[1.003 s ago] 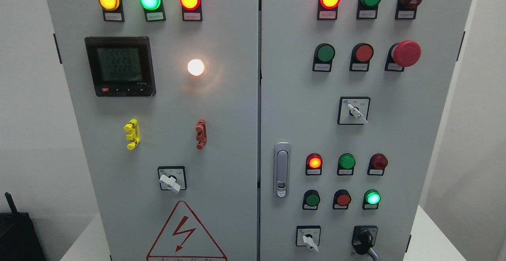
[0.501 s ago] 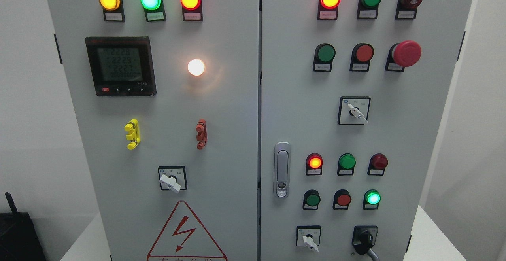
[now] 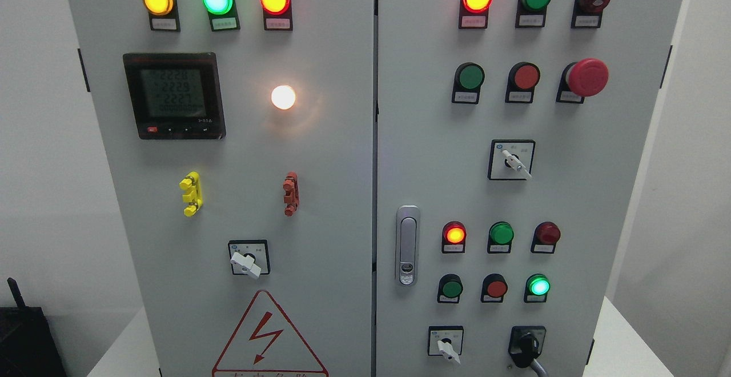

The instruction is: Trip black knob to open circuit

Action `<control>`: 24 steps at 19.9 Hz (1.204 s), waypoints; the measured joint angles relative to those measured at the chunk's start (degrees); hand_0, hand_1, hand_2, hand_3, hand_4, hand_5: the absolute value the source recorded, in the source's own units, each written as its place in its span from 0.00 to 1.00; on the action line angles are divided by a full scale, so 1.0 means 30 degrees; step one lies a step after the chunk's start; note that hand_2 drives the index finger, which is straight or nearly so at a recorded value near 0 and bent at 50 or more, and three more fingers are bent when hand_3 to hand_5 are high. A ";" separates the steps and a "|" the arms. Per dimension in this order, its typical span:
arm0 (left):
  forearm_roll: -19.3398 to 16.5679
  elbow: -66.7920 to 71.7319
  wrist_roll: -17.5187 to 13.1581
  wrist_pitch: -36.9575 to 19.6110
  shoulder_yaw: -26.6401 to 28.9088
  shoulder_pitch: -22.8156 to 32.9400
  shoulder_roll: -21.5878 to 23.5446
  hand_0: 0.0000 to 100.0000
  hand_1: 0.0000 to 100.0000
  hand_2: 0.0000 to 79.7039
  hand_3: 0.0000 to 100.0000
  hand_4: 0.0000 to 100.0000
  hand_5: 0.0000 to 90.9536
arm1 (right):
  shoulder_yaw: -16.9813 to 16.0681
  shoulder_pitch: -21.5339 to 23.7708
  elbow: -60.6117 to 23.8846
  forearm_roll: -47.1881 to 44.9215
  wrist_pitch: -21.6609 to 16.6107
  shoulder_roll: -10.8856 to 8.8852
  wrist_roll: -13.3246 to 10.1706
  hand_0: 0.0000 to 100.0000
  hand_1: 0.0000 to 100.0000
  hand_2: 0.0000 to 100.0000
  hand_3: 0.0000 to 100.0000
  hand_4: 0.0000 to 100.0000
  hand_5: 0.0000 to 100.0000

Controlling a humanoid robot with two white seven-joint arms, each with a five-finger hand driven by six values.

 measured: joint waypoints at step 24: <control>0.0001 0.0000 0.0000 -0.0003 0.0000 -0.0001 0.0000 0.12 0.39 0.00 0.00 0.00 0.00 | -0.0238 -0.0011 -0.0016 -0.0026 -0.0015 -0.0064 0.0060 0.00 0.00 0.06 1.00 1.00 0.99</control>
